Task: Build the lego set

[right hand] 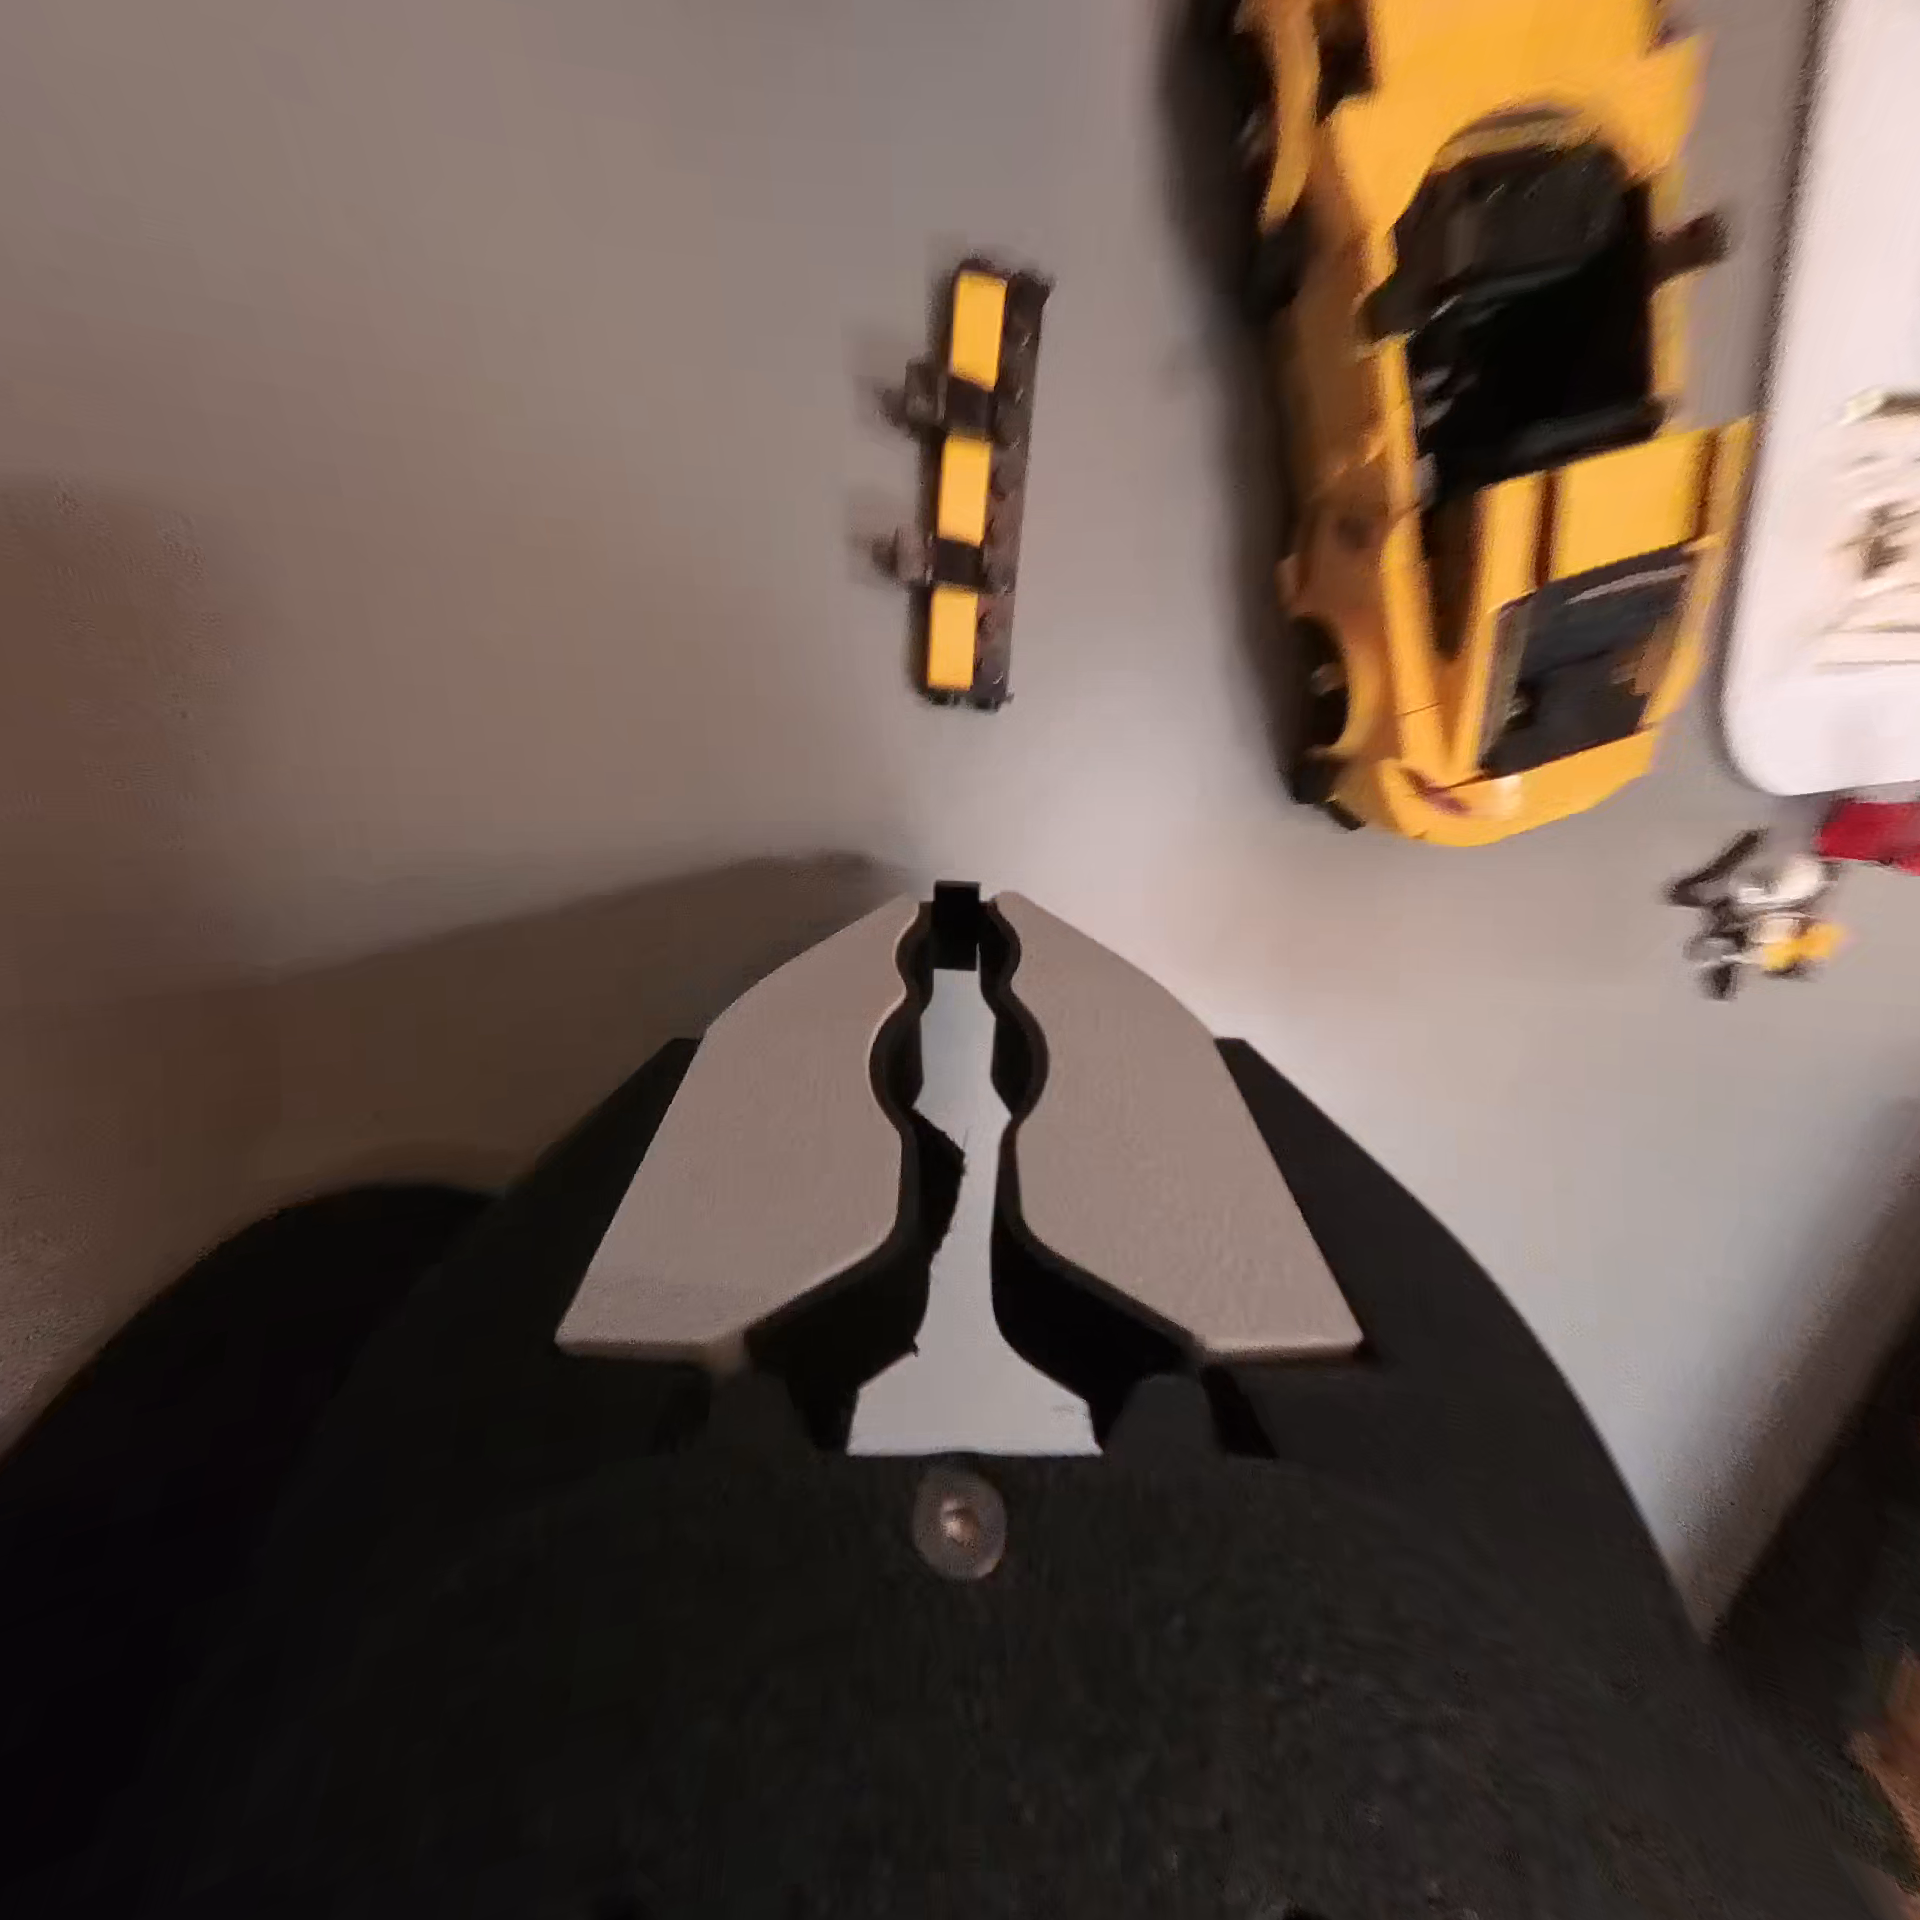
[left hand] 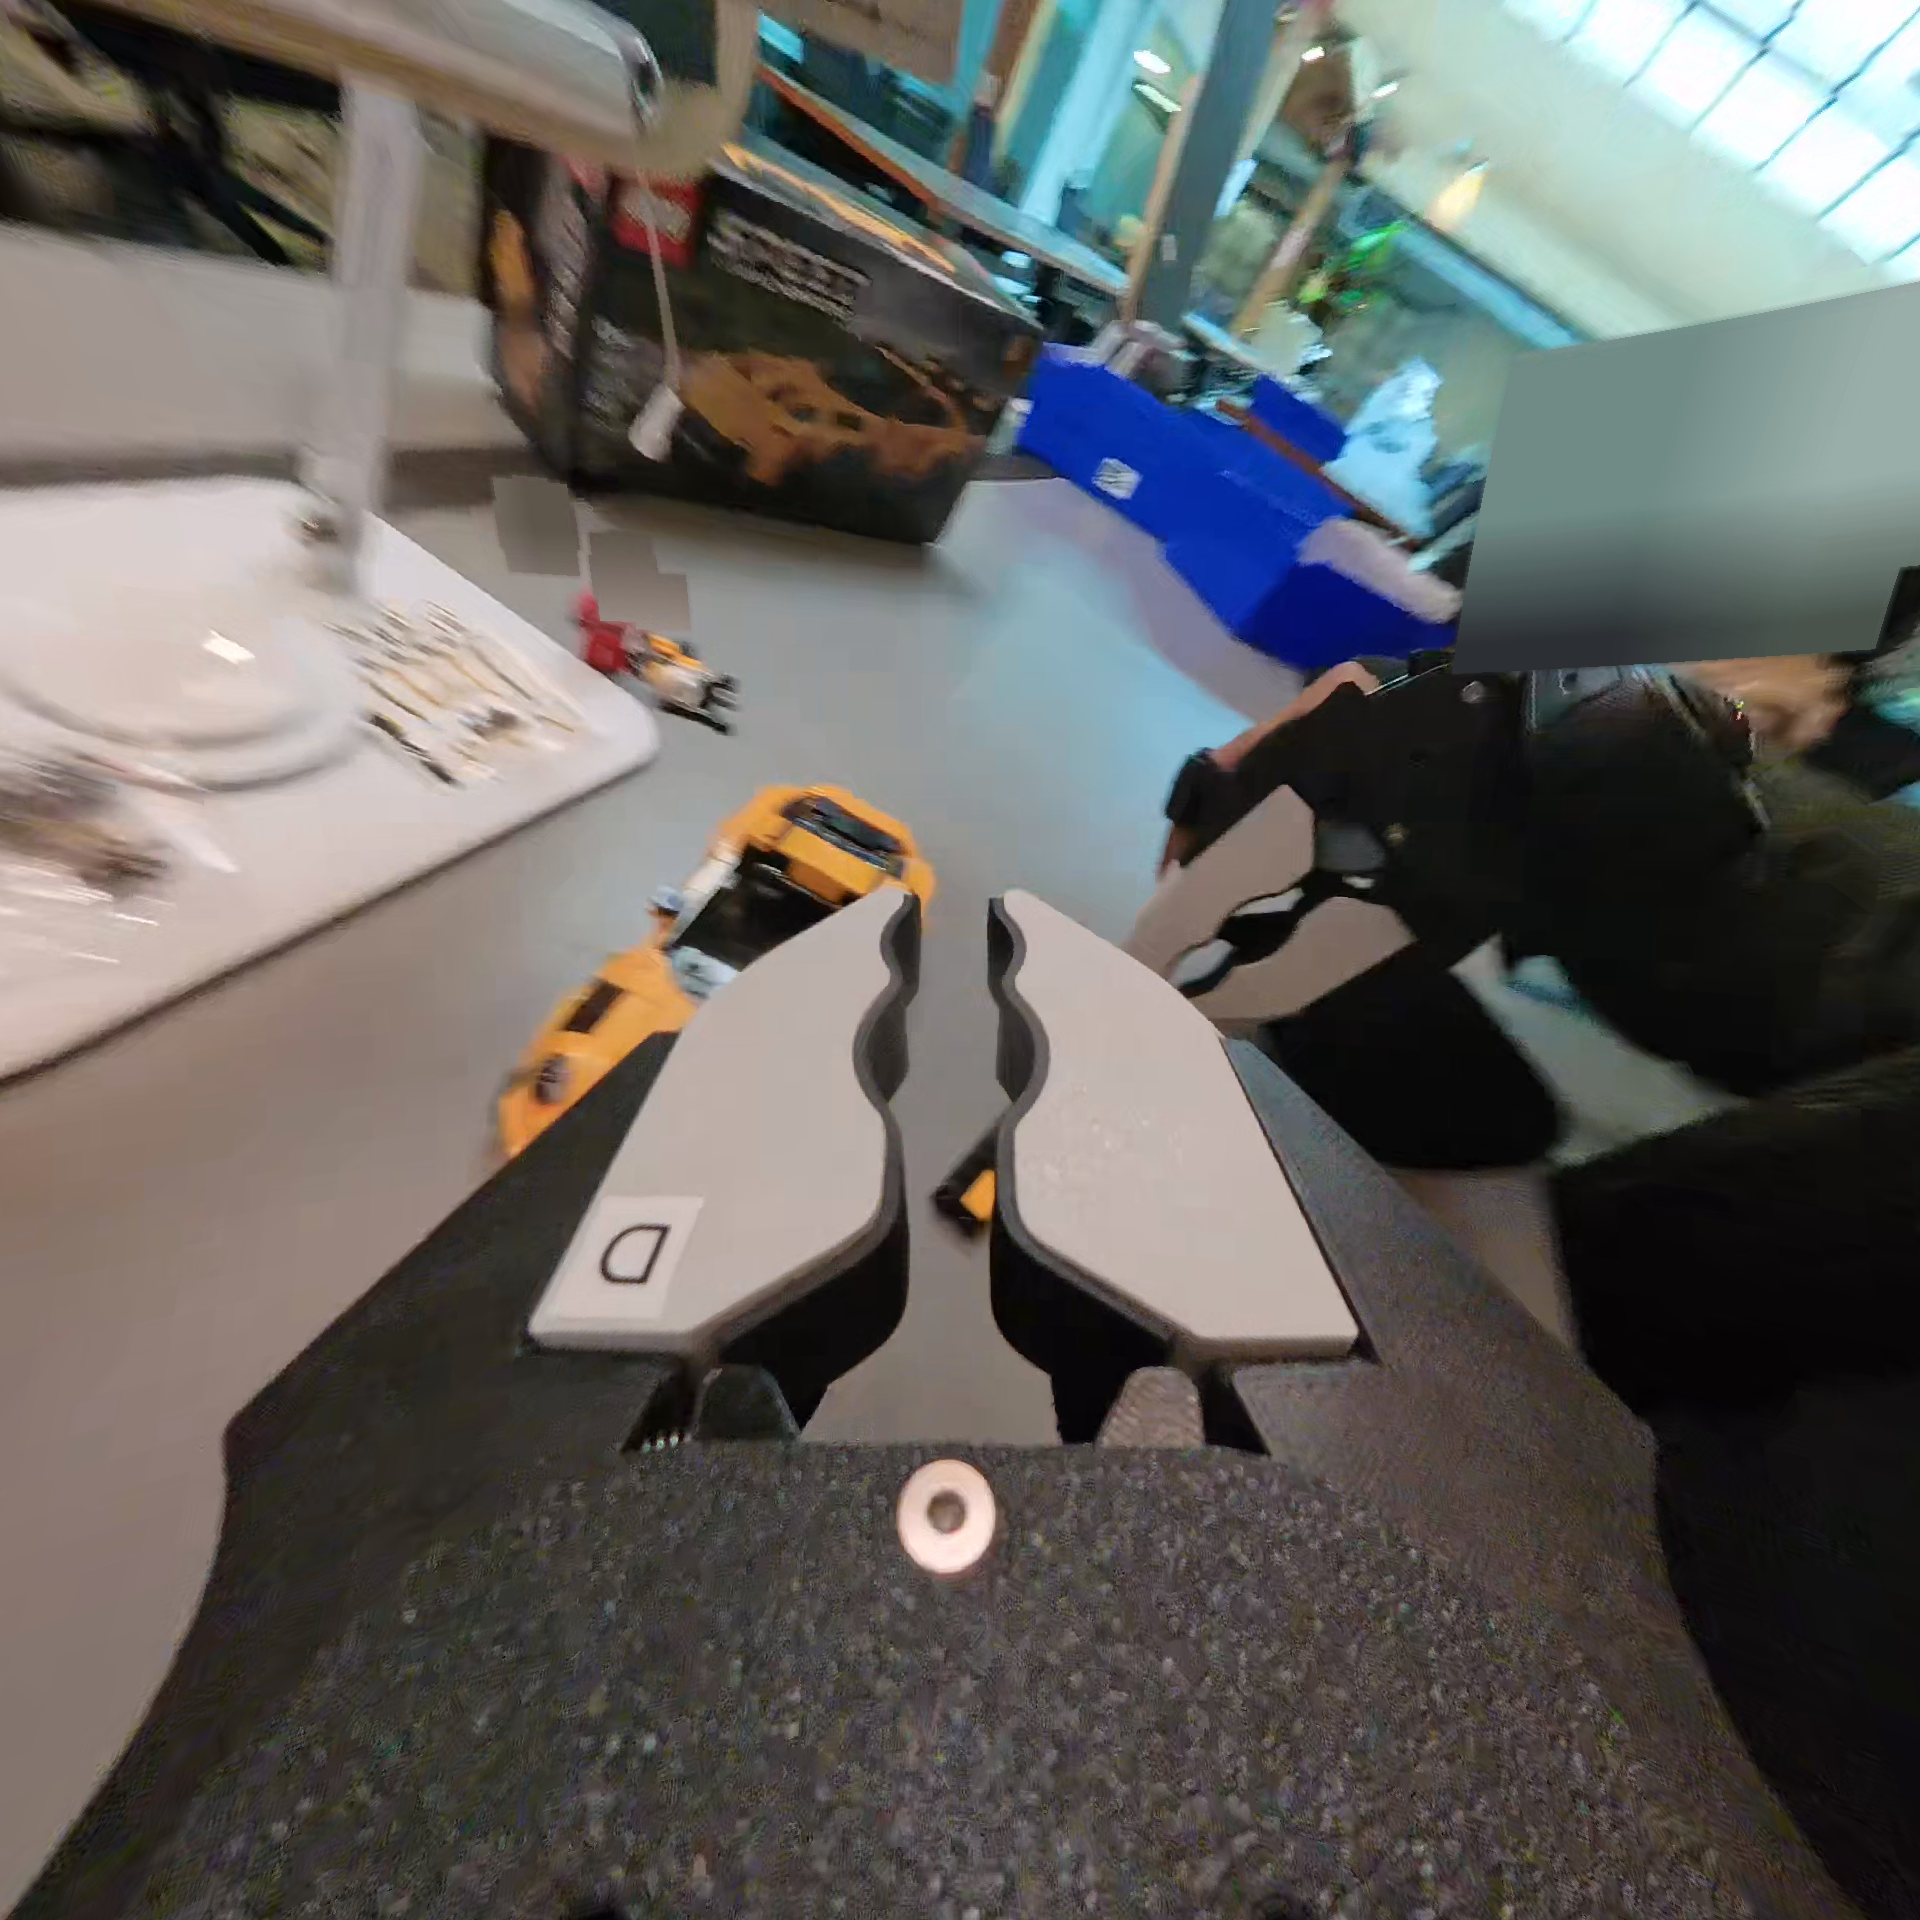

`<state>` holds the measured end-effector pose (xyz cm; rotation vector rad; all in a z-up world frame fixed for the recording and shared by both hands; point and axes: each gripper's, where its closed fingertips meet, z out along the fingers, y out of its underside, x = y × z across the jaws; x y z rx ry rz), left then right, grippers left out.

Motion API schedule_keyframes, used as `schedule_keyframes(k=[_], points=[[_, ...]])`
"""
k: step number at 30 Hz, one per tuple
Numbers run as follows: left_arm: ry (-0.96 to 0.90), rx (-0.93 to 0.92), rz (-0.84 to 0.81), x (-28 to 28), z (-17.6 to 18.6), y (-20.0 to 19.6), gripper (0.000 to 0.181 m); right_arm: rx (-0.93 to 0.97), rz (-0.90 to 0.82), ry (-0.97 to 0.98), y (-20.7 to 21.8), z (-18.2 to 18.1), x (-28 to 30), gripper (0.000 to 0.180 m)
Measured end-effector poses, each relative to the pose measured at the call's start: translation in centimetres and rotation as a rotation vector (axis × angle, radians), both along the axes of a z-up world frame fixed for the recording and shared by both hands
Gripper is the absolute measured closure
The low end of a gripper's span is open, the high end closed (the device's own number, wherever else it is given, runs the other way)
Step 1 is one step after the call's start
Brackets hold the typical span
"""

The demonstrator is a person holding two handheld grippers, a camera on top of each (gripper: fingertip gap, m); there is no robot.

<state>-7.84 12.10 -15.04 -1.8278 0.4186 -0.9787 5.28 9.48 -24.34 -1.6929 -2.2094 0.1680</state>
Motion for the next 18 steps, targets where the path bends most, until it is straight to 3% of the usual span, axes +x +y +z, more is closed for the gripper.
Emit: schedule_keyframes(k=[6,18], points=[[0.170,0.105,0.109,-1.4,-0.3,0.5,0.171,-0.153,-0.012,-0.131,0.0,-1.5,1.0,0.172],[0.169,0.090,0.114,-1.9,-0.3,0.6,0.170,-0.242,-0.054,-0.085,-0.1,-1.5,1.2,0.151]])
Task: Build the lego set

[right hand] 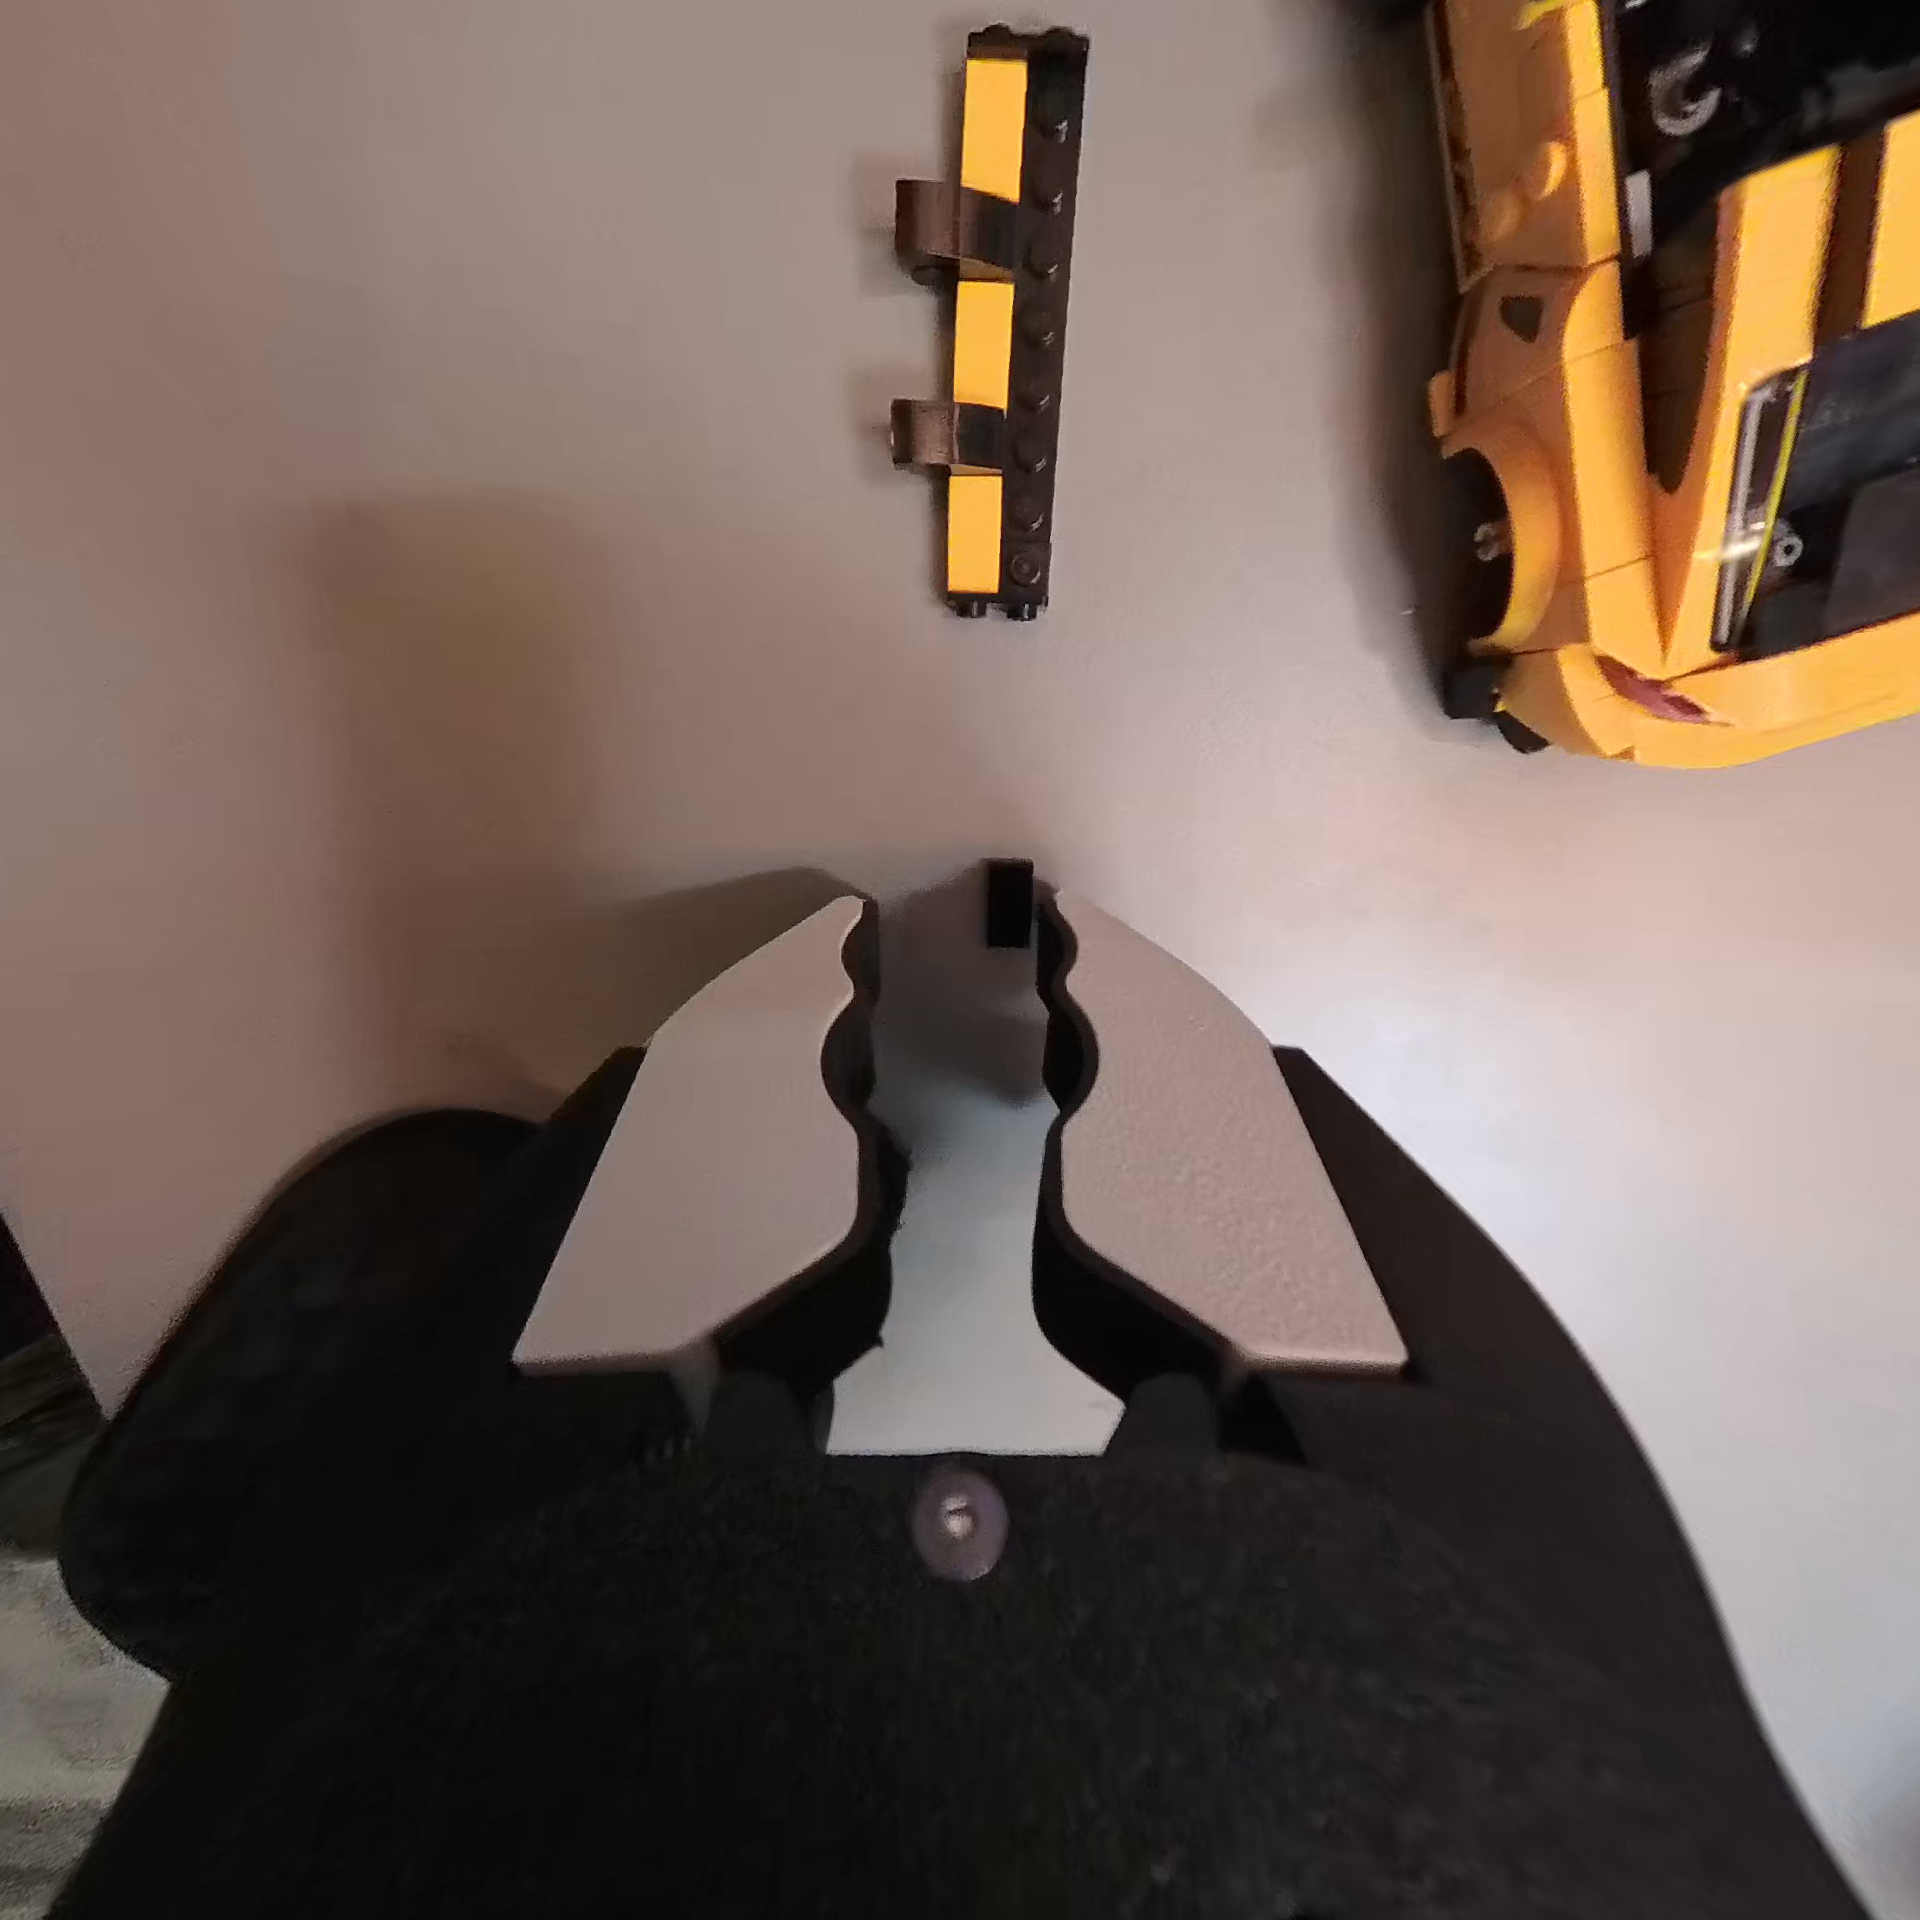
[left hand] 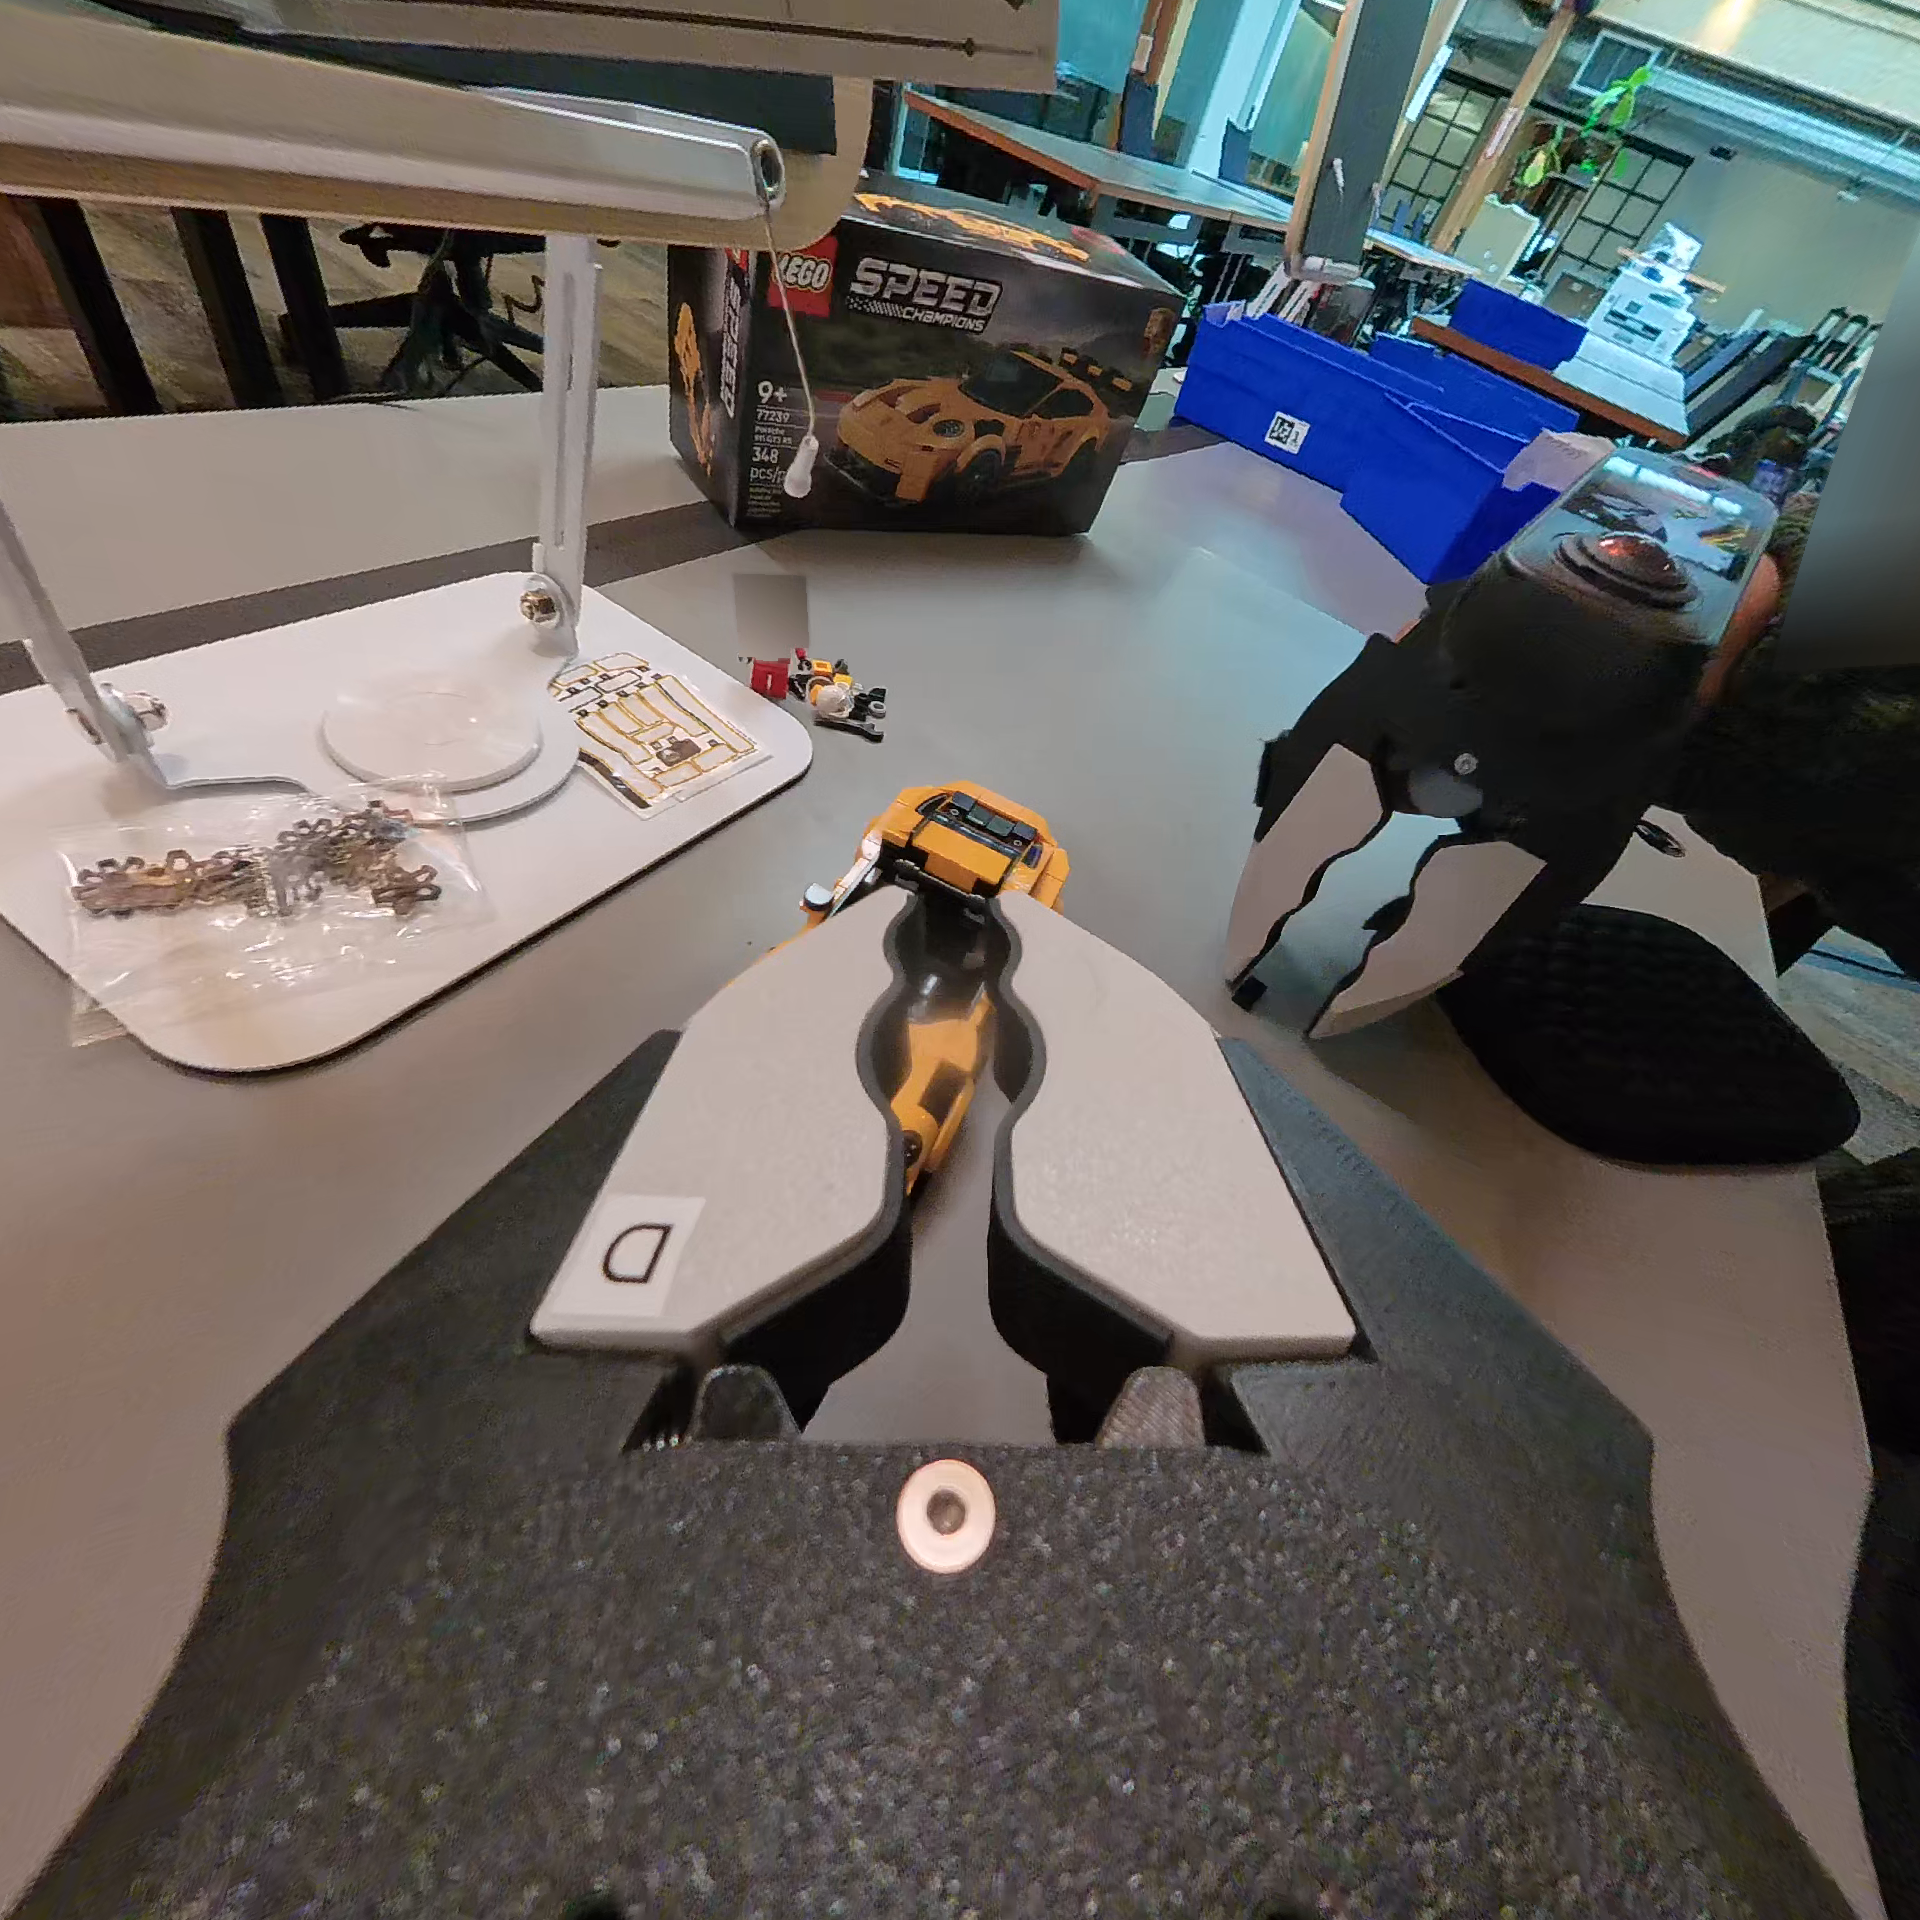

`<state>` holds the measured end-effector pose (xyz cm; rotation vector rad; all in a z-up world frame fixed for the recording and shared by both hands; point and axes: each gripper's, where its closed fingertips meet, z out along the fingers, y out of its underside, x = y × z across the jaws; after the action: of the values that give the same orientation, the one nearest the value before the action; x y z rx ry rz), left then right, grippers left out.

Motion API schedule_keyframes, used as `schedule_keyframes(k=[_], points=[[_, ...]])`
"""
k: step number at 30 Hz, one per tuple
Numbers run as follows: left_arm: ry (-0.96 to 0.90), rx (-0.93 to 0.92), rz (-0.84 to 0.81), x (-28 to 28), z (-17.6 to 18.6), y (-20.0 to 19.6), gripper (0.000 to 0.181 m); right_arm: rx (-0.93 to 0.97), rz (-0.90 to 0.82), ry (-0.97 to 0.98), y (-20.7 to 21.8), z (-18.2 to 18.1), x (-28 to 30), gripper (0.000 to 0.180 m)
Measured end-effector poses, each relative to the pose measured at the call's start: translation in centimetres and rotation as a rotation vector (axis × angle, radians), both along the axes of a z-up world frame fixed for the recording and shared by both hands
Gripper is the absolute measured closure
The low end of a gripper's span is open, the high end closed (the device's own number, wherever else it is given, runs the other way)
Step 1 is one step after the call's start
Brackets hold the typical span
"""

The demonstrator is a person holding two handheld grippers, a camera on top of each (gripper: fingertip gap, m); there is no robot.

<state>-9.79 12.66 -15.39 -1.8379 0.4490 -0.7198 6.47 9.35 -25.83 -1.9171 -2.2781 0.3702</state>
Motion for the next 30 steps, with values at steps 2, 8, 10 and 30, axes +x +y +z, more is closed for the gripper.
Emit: schedule_keyframes(k=[2,8,10,30], points=[[0.012,0.003,0.026,-0.6,-0.1,0.3,0.170,0.005,-0.019,0.017,0.2,0.1,0.2,0.147],[0.096,0.028,0.312,-8.1,-0.1,2.5,0.175,0.150,-0.232,0.486,2.7,5.4,-2.8,0.147],[0.080,-0.005,0.432,-11.7,-0.5,3.0,0.177,0.174,-0.339,0.684,3.4,8.1,-3.7,0.147],[0.494,-0.393,0.717,-23.0,-10.0,5.8,0.160,0.244,-0.506,1.038,3.4,11.8,-4.0,0.161]])
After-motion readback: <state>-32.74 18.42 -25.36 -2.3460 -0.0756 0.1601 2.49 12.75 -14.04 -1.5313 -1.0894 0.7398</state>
